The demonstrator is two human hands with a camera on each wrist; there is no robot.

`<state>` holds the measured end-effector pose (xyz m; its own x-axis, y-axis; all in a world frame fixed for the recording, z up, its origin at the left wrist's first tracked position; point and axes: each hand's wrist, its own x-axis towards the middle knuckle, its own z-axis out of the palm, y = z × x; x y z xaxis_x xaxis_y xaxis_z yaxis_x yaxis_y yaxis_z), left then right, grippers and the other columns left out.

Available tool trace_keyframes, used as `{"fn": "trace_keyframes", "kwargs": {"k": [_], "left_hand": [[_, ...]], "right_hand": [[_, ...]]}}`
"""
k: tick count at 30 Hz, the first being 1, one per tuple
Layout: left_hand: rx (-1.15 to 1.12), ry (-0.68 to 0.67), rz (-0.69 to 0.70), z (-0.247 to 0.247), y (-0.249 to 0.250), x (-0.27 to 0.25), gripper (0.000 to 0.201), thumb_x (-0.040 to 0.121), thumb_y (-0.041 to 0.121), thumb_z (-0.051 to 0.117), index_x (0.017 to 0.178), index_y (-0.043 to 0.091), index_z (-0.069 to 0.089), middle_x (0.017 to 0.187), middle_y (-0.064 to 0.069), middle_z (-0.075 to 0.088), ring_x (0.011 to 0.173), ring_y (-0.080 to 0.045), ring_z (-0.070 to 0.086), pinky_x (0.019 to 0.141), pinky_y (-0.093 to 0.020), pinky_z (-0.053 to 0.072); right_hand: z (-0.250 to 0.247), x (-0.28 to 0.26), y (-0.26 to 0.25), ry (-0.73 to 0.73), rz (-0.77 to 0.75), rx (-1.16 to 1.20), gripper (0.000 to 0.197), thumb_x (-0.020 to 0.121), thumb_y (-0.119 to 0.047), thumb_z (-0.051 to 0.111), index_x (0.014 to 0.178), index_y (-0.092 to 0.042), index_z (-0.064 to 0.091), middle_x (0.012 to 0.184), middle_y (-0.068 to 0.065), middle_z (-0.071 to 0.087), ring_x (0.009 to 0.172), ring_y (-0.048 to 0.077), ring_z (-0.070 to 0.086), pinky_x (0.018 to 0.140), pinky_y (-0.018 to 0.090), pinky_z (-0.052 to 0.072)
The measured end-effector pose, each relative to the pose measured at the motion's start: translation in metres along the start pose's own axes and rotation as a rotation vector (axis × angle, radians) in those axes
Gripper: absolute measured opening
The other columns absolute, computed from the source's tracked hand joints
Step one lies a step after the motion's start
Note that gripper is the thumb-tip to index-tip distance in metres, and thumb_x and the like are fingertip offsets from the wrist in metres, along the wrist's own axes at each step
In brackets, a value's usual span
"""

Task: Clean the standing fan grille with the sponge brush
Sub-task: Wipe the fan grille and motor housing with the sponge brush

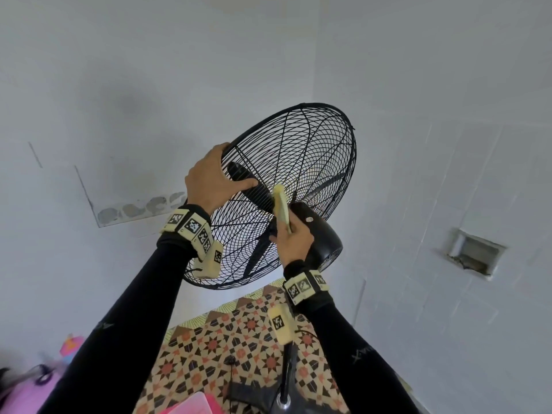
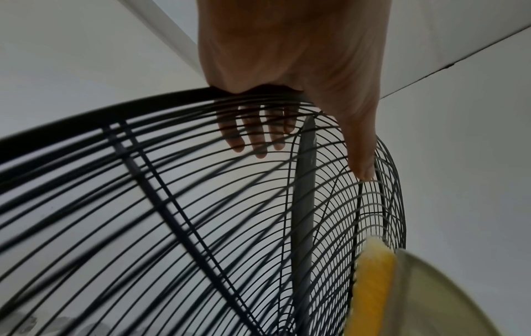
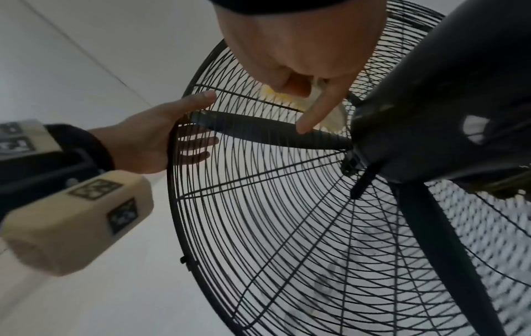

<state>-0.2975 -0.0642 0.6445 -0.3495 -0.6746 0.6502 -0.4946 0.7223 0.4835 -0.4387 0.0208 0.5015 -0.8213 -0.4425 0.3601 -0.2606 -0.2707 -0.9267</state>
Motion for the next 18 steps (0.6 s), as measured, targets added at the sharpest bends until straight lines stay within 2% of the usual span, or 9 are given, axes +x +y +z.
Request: {"fn": "trace_keyframes", "kwargs": {"k": [2, 4, 6, 9, 11, 13, 15, 17, 18], "left_hand": [[0.006, -0.008, 0.007, 0.001, 0.002, 0.0, 0.103, 0.065, 0.074, 0.084, 0.148, 0.026, 0.047, 0.141, 0.004, 0.062, 0.129, -0.022, 0.06, 0.107, -0.048, 0.047], [0.003, -0.011, 0.017, 0.001, 0.004, 0.0, 0.103, 0.064, 0.074, 0.084, 0.148, 0.026, 0.047, 0.141, 0.004, 0.062, 0.129, -0.022, 0.059, 0.107, -0.048, 0.047], [-0.007, -0.006, 0.014, 0.001, 0.005, -0.001, 0.102, 0.064, 0.072, 0.085, 0.148, 0.027, 0.048, 0.141, 0.005, 0.063, 0.129, -0.022, 0.06, 0.106, -0.047, 0.048], [-0.002, 0.0, 0.004, 0.001, 0.002, 0.0, 0.103, 0.064, 0.074, 0.084, 0.148, 0.027, 0.047, 0.141, 0.005, 0.063, 0.129, -0.022, 0.06, 0.107, -0.048, 0.048], [-0.005, 0.003, -0.003, 0.0, -0.001, 0.001, 0.103, 0.064, 0.074, 0.084, 0.148, 0.026, 0.048, 0.141, 0.004, 0.063, 0.129, -0.022, 0.06, 0.108, -0.048, 0.047], [-0.003, -0.003, -0.002, 0.0, -0.001, 0.0, 0.104, 0.064, 0.075, 0.083, 0.148, 0.026, 0.047, 0.141, 0.004, 0.063, 0.129, -0.022, 0.06, 0.108, -0.048, 0.047], [0.005, -0.007, 0.015, 0.001, 0.001, 0.0, 0.105, 0.063, 0.076, 0.083, 0.148, 0.027, 0.047, 0.141, 0.004, 0.063, 0.129, -0.022, 0.06, 0.107, -0.049, 0.048], [0.003, -0.003, 0.023, 0.003, 0.004, -0.001, 0.104, 0.063, 0.076, 0.083, 0.148, 0.028, 0.047, 0.14, 0.005, 0.063, 0.128, -0.021, 0.06, 0.106, -0.048, 0.049], [-0.002, -0.001, 0.022, 0.003, 0.005, 0.0, 0.103, 0.063, 0.076, 0.083, 0.148, 0.028, 0.047, 0.14, 0.005, 0.063, 0.128, -0.021, 0.061, 0.106, -0.047, 0.049]], "right_hand": [[-0.013, 0.002, 0.003, 0.03, 0.023, 0.037, 0.039, 0.098, -0.007, 0.063, 0.136, -0.014, 0.063, 0.09, -0.011, 0.067, 0.061, 0.007, 0.07, 0.064, 0.036, 0.064], [-0.018, 0.018, 0.001, 0.172, 0.065, 0.101, 0.04, 0.098, -0.006, 0.061, 0.138, -0.01, 0.061, 0.092, -0.012, 0.065, 0.064, 0.006, 0.069, 0.071, 0.04, 0.064], [-0.012, 0.031, -0.006, 0.224, 0.048, 0.064, 0.043, 0.099, -0.005, 0.057, 0.142, -0.013, 0.058, 0.098, -0.007, 0.066, 0.073, 0.01, 0.069, 0.079, 0.042, 0.064], [0.005, 0.022, -0.004, 0.096, 0.031, 0.009, 0.047, 0.1, -0.004, 0.057, 0.144, -0.018, 0.056, 0.109, 0.007, 0.069, 0.073, 0.02, 0.072, 0.066, 0.03, 0.063], [0.002, 0.008, 0.0, 0.017, 0.023, 0.012, 0.041, 0.099, -0.008, 0.061, 0.14, -0.015, 0.06, 0.104, 0.009, 0.07, 0.066, 0.016, 0.071, 0.06, 0.027, 0.062], [-0.007, 0.004, 0.003, 0.026, 0.038, 0.053, 0.037, 0.099, -0.008, 0.062, 0.136, -0.012, 0.063, 0.099, 0.001, 0.069, 0.063, 0.009, 0.07, 0.062, 0.031, 0.063], [-0.012, 0.016, 0.002, 0.157, 0.063, 0.118, 0.038, 0.098, -0.004, 0.06, 0.136, -0.01, 0.062, 0.101, -0.002, 0.068, 0.067, 0.006, 0.07, 0.07, 0.039, 0.064], [-0.006, 0.027, -0.002, 0.239, 0.051, 0.076, 0.041, 0.099, -0.004, 0.058, 0.139, -0.013, 0.06, 0.101, -0.003, 0.066, 0.075, 0.011, 0.068, 0.079, 0.045, 0.063], [0.0, 0.028, -0.002, 0.22, 0.035, 0.041, 0.043, 0.099, -0.004, 0.057, 0.141, -0.015, 0.059, 0.096, -0.007, 0.065, 0.077, 0.014, 0.069, 0.079, 0.046, 0.063]]}}
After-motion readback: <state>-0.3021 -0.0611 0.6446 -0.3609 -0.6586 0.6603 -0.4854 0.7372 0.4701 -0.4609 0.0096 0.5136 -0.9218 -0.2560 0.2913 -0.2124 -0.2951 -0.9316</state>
